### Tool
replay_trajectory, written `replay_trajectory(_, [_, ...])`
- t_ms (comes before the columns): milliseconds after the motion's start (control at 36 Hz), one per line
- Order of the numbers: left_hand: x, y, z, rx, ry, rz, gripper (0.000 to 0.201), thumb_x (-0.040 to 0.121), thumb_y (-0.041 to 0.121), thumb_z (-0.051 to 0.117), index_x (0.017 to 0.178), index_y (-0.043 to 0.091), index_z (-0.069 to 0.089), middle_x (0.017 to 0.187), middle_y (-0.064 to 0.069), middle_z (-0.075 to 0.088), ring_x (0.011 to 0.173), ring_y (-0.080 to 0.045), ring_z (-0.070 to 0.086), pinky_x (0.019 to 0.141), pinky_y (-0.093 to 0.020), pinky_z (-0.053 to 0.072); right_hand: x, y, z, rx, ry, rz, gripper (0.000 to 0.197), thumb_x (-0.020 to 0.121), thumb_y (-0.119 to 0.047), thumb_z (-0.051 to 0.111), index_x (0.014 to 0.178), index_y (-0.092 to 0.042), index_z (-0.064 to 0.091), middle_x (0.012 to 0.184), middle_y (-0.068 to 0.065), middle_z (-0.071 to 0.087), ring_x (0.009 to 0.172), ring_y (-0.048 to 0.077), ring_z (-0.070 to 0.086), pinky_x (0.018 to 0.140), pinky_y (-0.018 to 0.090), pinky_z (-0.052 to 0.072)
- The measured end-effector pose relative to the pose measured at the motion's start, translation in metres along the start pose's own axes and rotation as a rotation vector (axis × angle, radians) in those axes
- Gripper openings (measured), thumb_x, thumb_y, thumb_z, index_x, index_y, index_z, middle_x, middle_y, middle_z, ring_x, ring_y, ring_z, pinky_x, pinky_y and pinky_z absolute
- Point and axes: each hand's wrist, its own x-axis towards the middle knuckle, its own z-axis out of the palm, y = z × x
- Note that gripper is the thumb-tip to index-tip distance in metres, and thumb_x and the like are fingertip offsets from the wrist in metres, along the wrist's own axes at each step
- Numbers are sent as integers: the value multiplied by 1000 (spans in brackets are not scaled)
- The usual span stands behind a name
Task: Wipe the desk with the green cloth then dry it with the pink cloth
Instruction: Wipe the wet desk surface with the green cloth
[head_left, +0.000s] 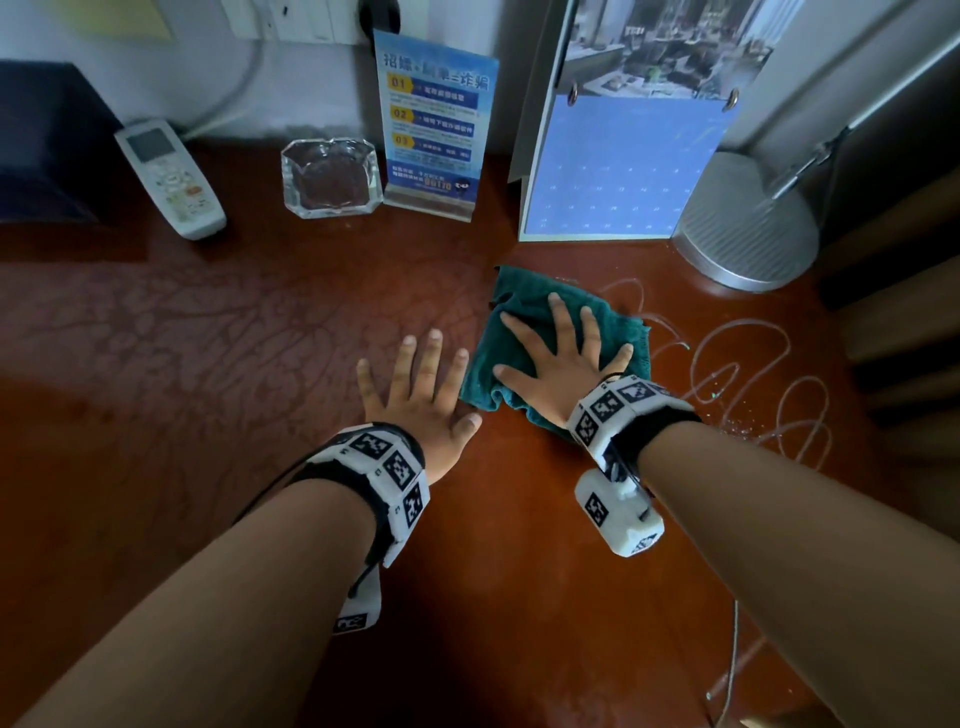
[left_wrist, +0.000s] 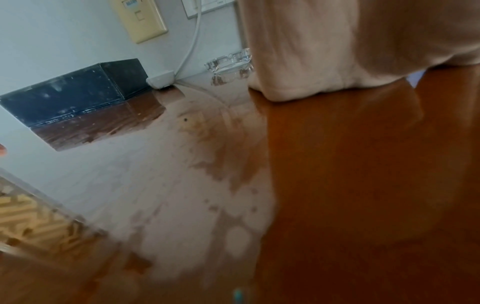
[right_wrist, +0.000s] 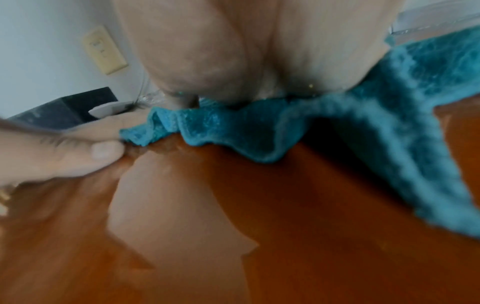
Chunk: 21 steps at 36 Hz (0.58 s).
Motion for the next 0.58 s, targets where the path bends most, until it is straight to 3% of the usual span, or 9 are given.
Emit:
replay_trajectory(222, [3, -2, 3, 3, 13, 3, 67, 95, 59, 8, 141, 31, -30, 146, 1, -43, 137, -23, -35, 108, -62, -14, 9, -3, -13, 78, -6, 13, 55, 94, -62, 28, 143, -59, 1, 157, -13, -24, 145, 24, -21, 107, 69, -10])
replay_trajectory(361, [3, -2, 4, 5, 13, 1, 66, 95, 59, 8, 140, 31, -32, 146, 1, -43, 136, -23, -36, 108, -63, -14, -4, 30, -26, -181, 136, -300, 55, 100, -44, 25, 150, -44, 0, 157, -6, -25, 146, 18, -15, 112, 60, -9])
replay_trajectory(472, [4, -2, 5, 2, 29, 2, 67, 95, 59, 8, 141, 31, -31, 146, 2, -42, 137, -23, -35, 108, -63, -14, 10, 48, -32, -438, 15, -562, 62, 88, -58, 1, 146, -43, -16, 152, -5, -35, 142, 19, -27, 114, 59, -7])
replay_trajectory(583, [4, -3, 6, 4, 55, 6, 67, 95, 59, 10, 143, 31, -28, 148, 1, -40, 138, -23, -32, 109, -62, -13, 31, 51, -38, -590, -19, -693, 62, 79, -64, -7, 138, -50, -23, 149, -10, -36, 141, 19, -30, 113, 52, -16])
